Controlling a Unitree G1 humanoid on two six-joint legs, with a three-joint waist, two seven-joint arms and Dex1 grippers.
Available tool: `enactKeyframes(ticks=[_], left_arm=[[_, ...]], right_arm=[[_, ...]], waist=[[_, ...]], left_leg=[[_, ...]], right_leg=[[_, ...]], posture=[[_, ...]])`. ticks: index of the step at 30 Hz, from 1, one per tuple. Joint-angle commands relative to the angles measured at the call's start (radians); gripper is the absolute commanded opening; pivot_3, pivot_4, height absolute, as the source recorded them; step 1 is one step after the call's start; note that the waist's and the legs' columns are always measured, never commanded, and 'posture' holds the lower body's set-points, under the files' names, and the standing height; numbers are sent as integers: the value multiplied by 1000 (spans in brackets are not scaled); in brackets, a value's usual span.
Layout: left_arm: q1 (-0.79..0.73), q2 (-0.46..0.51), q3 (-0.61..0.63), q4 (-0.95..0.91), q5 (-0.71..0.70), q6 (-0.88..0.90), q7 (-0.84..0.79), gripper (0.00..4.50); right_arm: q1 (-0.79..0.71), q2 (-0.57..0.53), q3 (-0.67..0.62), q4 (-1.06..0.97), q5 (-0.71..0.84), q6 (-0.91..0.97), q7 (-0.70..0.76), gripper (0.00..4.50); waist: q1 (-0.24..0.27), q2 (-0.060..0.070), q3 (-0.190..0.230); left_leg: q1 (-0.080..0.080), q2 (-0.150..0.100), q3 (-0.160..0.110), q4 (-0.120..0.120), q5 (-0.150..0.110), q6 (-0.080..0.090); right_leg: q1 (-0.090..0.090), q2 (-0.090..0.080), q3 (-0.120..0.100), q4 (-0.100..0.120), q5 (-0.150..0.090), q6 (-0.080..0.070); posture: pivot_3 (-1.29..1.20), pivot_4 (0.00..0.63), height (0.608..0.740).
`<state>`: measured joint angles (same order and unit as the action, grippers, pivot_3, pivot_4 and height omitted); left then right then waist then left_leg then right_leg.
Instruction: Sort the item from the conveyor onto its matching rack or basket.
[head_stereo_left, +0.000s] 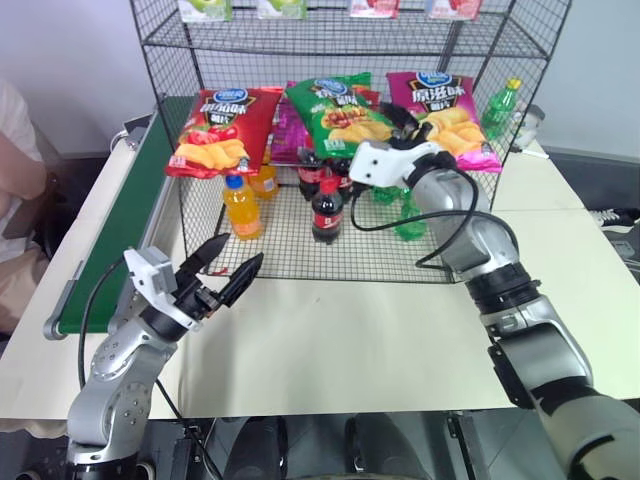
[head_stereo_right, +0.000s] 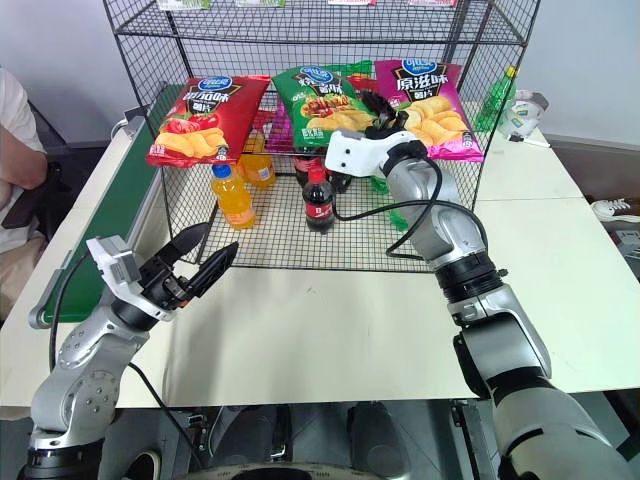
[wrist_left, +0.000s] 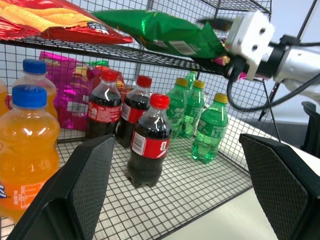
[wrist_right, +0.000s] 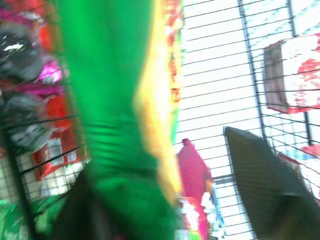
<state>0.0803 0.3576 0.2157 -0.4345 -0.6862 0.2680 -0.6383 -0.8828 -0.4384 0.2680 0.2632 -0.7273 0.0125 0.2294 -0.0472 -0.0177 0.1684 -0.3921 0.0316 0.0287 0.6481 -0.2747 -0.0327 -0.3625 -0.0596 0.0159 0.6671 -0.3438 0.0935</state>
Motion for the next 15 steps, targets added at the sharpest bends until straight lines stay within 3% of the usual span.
enactKeyframes(ticks=[1,9,15], left_arm=[[0,0,2,-33,0,-21,1,4247],[5,-6,-7,-30,11,-28,0,4247],[-1,-8,-9,-21,16,-35,-2,4247]], right_arm=[[14,29,27,-71,37,-26,36,3959],[22,23,17,-132,94,-36,115,3959],[20,46,-28,-120,114,29,79,3959]], waist=[[-1,0,0],[4,0,0],[4,0,0]], left_leg=[[0,0,0,0,0,0],[-1,0,0,0,0,0],[0,0,0,0,0,0]], right_leg=[[0,0,0,0,0,0],[0,-1,0,0,0,0],[0,-1,0,0,0,0]], posture=[[0,150,739],[0,150,739],[0,150,739]])
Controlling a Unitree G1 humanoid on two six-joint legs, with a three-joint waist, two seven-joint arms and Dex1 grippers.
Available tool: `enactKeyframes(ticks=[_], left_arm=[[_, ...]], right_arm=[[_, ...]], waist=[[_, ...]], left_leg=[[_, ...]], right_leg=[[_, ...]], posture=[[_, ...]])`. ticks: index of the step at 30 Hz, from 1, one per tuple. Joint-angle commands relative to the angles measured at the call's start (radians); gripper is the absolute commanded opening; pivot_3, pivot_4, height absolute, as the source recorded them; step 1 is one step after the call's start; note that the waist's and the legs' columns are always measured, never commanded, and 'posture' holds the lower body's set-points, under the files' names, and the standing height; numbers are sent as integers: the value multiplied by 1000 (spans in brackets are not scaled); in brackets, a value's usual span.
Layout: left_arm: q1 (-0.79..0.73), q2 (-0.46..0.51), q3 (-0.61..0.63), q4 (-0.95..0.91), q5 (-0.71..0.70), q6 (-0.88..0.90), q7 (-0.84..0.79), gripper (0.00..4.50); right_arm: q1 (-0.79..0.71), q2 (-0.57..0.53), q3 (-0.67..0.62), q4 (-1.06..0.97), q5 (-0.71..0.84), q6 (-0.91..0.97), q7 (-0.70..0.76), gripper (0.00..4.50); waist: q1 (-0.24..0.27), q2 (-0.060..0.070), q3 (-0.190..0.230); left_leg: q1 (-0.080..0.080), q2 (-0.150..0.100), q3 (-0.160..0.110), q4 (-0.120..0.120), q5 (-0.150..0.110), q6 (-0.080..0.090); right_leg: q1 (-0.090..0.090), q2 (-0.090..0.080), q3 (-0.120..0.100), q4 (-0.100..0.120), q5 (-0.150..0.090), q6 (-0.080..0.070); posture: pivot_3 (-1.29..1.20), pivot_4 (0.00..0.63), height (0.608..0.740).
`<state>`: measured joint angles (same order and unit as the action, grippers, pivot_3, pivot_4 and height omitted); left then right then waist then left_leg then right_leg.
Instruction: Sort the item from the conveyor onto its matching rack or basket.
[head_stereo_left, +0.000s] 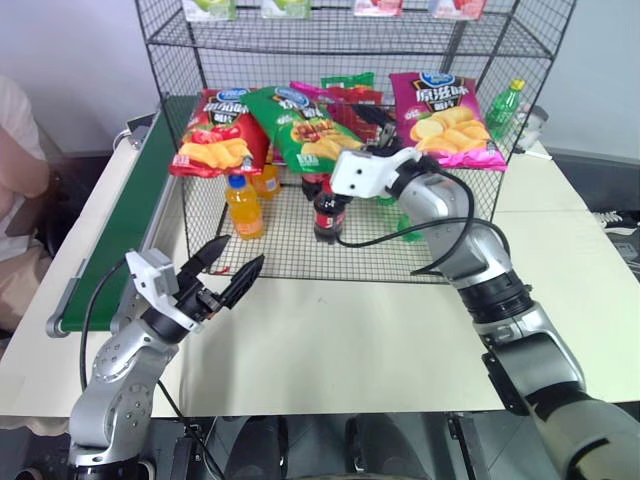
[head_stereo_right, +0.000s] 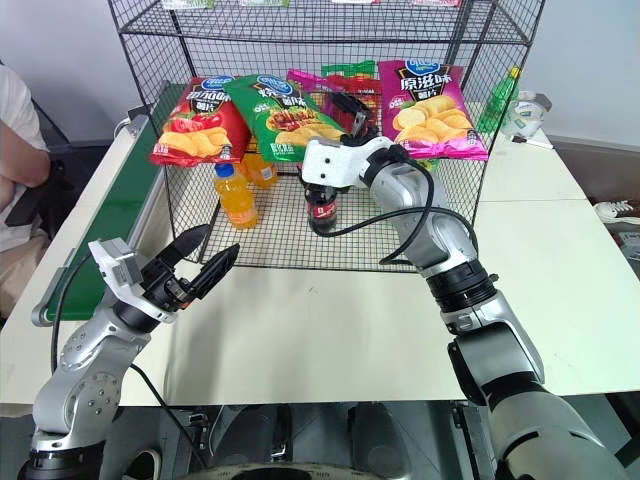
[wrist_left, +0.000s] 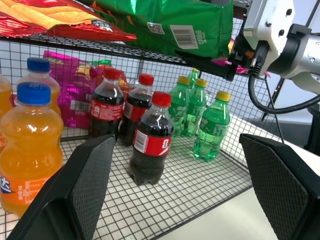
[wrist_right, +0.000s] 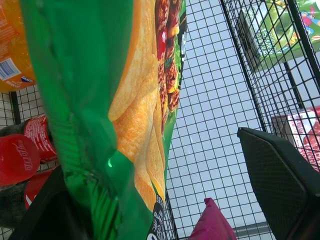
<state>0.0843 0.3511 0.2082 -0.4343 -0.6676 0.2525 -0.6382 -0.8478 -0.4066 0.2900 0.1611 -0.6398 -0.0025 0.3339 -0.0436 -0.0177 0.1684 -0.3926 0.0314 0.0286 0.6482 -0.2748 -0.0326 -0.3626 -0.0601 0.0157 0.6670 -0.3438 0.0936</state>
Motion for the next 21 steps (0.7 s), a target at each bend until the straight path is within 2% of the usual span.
enactKeyframes(ticks=[1,9,17,21], left_arm=[[-7,-2,-2,-20,-2,-20,-2,4247],[-13,-6,-6,-9,6,-24,-6,4247],[-9,-6,-14,-8,15,-27,-12,4247],[-11,-10,-20,-6,20,-29,-10,4247]], right_arm=[[-21,14,-54,-18,31,52,-27,3959],[-33,26,-111,-40,113,164,5,3959],[16,22,-75,-189,251,178,203,3959],[-2,71,-88,-183,301,192,187,3959]], waist=[[1,0,0],[0,0,0],[0,0,0],[0,0,0]], left_leg=[[0,0,0,0,0,0],[0,0,0,0,0,0],[-1,0,0,-1,0,0],[-1,0,0,-1,0,0]], right_leg=[[0,0,0,0,0,0],[0,0,0,0,0,0],[-1,0,0,0,0,0],[-1,0,0,0,0,0]], posture=[[0,150,739],[0,150,739],[0,150,739],[0,150,739]])
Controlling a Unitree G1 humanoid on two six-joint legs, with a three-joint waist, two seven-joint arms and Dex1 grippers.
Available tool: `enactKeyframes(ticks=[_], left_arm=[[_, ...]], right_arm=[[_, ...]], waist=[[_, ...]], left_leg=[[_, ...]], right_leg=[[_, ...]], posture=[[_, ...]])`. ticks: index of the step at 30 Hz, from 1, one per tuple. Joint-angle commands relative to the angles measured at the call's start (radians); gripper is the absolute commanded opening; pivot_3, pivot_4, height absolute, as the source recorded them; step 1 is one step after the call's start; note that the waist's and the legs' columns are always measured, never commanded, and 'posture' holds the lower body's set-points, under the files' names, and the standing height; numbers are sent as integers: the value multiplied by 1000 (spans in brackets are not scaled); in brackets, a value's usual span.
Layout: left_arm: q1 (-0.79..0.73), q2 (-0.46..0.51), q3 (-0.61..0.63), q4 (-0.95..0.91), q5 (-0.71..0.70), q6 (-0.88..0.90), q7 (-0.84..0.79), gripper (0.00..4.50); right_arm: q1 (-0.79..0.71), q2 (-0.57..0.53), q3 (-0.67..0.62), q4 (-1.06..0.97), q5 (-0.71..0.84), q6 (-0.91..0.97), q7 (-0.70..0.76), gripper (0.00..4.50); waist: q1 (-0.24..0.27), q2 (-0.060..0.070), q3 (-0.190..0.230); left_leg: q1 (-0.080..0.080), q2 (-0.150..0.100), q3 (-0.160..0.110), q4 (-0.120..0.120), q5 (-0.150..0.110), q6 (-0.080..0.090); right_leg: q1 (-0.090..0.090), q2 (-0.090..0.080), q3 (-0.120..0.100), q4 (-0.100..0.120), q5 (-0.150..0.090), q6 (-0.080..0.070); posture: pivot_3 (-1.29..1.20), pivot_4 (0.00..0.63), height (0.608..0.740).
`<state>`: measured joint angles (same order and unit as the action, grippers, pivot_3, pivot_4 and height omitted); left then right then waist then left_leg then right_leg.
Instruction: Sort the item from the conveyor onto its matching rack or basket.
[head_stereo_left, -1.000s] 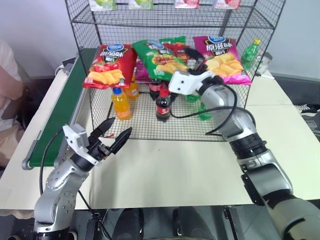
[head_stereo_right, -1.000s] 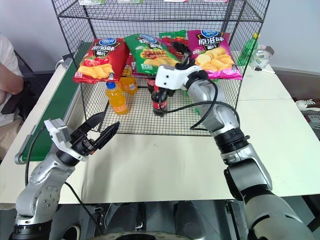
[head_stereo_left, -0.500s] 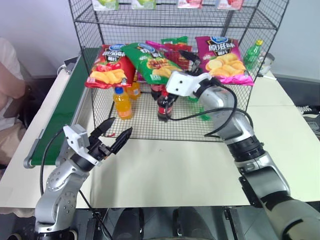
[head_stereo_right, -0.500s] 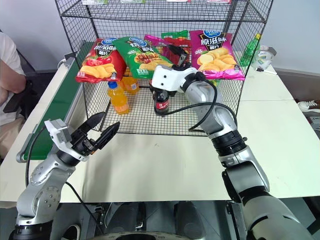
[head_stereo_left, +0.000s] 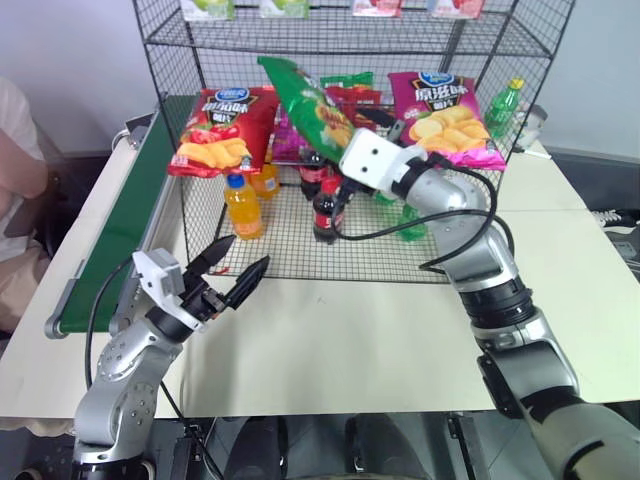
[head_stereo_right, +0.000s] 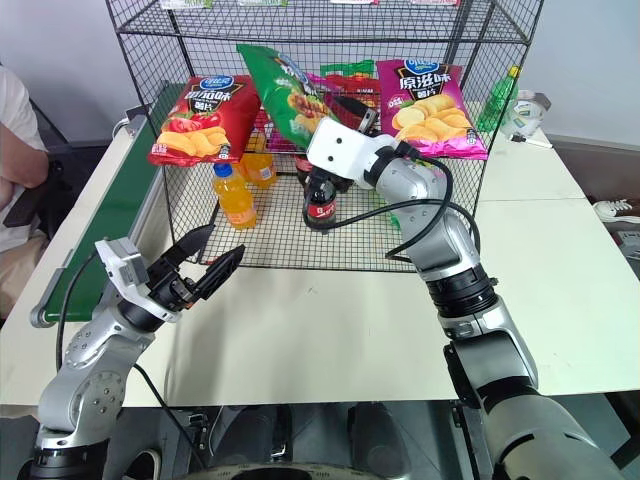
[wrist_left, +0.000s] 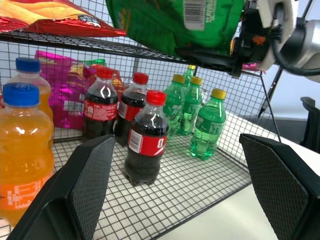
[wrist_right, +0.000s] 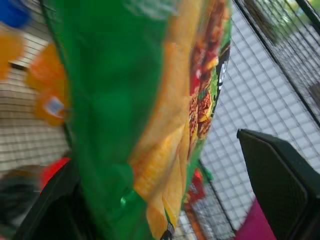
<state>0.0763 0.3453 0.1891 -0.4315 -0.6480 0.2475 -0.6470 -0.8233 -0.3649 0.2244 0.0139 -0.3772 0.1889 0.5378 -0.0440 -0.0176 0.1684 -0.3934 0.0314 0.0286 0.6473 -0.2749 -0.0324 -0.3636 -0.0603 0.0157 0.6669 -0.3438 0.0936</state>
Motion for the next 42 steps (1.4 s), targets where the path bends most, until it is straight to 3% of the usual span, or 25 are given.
enactKeyframes(ticks=[1,16,19,25,26,28,34,42], left_arm=[[-3,-4,-2,-9,3,-25,-2,4247],[20,-5,-6,-22,15,-30,3,4247],[21,-4,-8,-23,16,-32,3,4247],[24,-4,-12,-22,18,-31,4,4247],[24,-4,-12,-22,18,-30,4,4247],[25,-4,-12,-23,17,-29,6,4247],[30,0,-8,-27,15,-28,7,4247],[36,-3,-8,-26,11,-29,6,4247]], right_arm=[[-30,36,-23,-27,42,3,-22,3959],[-26,74,-46,7,109,22,-99,3959],[-22,66,-35,13,116,4,-85,3154],[-22,57,-18,16,92,-24,-105,175],[-24,56,-18,17,88,-28,-113,47],[-26,50,-14,16,73,-36,-123,47],[-28,-69,86,-36,-169,-73,-148,47],[-3,-133,53,-98,-257,-21,-140,47]], waist=[[-1,0,0],[-1,0,0],[0,0,0],[0,0,0],[0,0,0],[0,0,0],[1,0,0],[2,0,0]], left_leg=[[0,0,0,0,0,0],[0,0,0,-1,0,0],[0,0,0,0,0,0],[-1,0,0,-1,0,0],[-1,0,0,-1,0,0],[-1,0,0,-1,0,0],[-1,0,0,0,0,0],[-3,0,0,0,0,0]], right_leg=[[0,0,0,0,0,0],[-1,0,0,0,0,0],[-1,0,0,0,0,0],[-1,0,0,0,0,0],[-1,0,0,0,0,0],[-1,0,0,0,0,0],[-2,0,0,-1,0,0],[-3,0,0,-1,0,0]], posture=[[0,150,739],[0,150,739],[0,150,739],[0,150,739],[0,150,739],[0,150,739],[0,150,739],[0,150,739]])
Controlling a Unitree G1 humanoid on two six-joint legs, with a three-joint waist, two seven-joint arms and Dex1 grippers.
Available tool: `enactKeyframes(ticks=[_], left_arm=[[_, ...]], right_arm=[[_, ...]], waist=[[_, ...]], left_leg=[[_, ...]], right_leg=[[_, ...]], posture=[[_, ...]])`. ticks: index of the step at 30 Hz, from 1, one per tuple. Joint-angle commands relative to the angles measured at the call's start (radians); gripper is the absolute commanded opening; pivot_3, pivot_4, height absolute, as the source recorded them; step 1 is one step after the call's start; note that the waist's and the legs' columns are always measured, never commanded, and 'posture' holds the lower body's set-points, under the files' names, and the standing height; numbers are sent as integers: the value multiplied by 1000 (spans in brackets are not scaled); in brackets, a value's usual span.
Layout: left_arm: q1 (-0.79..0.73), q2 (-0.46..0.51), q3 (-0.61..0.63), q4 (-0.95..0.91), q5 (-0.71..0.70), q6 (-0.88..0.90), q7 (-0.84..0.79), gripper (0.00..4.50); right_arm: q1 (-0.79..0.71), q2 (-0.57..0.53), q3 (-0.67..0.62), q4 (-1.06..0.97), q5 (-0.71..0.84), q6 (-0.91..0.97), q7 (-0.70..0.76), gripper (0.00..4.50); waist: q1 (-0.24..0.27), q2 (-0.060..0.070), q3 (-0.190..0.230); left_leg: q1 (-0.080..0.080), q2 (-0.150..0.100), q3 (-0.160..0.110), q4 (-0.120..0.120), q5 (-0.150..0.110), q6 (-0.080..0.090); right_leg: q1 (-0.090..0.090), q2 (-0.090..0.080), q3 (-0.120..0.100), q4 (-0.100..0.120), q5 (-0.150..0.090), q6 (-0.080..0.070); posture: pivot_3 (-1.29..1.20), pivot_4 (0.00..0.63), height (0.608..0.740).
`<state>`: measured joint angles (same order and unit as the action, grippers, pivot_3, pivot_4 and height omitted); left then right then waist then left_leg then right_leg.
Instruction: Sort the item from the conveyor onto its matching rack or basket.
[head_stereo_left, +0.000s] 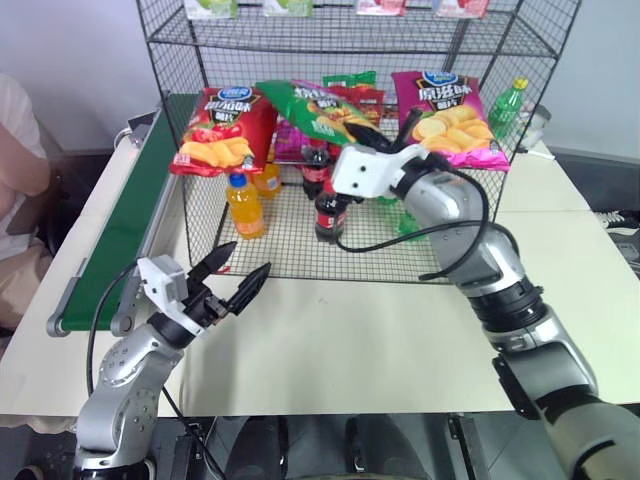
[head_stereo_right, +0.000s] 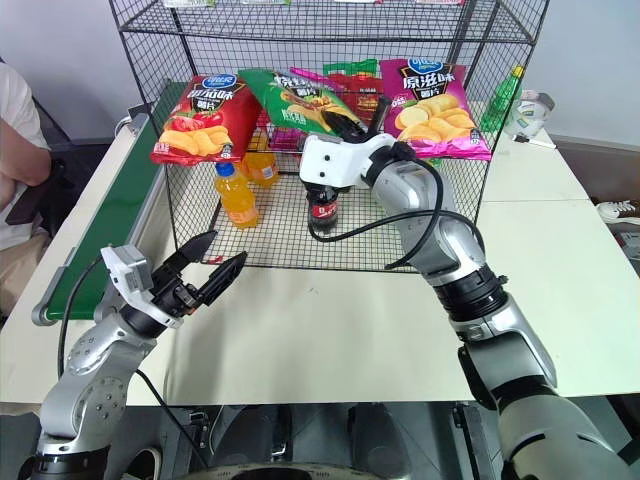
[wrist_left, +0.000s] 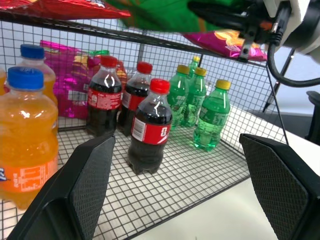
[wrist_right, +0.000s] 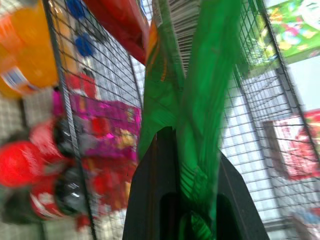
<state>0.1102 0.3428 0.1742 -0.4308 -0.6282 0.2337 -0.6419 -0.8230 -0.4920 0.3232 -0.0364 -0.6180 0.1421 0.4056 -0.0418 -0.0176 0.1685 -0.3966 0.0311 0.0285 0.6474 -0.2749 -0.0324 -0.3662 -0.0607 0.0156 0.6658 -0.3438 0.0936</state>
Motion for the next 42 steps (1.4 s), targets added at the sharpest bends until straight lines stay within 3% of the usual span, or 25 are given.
enactKeyframes(ticks=[1,13,29,32,33,36,42], left_arm=[[1,-1,6,-27,-10,-15,2,4247],[-15,2,8,-24,-15,-11,6,4247],[0,-6,3,-27,-4,-28,17,4247],[4,-10,2,-26,-2,-31,16,4247],[5,-11,1,-25,-1,-31,16,4247],[7,-14,-3,-25,1,-31,13,4247],[4,-18,-5,-19,4,-30,9,4247]], right_arm=[[-4,-13,-52,-55,-24,24,-14,47],[28,-23,-27,13,-80,31,-15,47],[-22,60,-36,102,-35,53,-10,47],[-26,66,-40,87,-23,57,-4,1063],[-27,68,-41,83,-20,57,-2,1668],[-37,65,-42,73,-16,61,8,2820],[-35,90,-45,3,41,64,62,2820]], waist=[[0,0,0],[-1,0,0],[-2,0,0],[-3,0,0],[-3,0,0],[-3,0,0],[-3,0,0]], left_leg=[[0,0,0,0,0,0],[-1,0,0,0,0,0],[-3,0,0,1,0,0],[-3,0,0,1,0,0],[-3,0,0,1,0,0],[-3,0,0,1,0,0],[-4,0,0,1,0,0]], right_leg=[[0,0,0,0,0,0],[-2,0,0,0,0,0],[-3,1,0,1,0,0],[-3,1,0,1,0,0],[-3,1,0,1,0,0],[-3,1,0,2,0,0],[-4,1,0,2,0,0]], posture=[[0,150,739],[0,150,739],[0,150,739],[0,150,739],[0,150,739],[0,150,739],[0,150,739]])
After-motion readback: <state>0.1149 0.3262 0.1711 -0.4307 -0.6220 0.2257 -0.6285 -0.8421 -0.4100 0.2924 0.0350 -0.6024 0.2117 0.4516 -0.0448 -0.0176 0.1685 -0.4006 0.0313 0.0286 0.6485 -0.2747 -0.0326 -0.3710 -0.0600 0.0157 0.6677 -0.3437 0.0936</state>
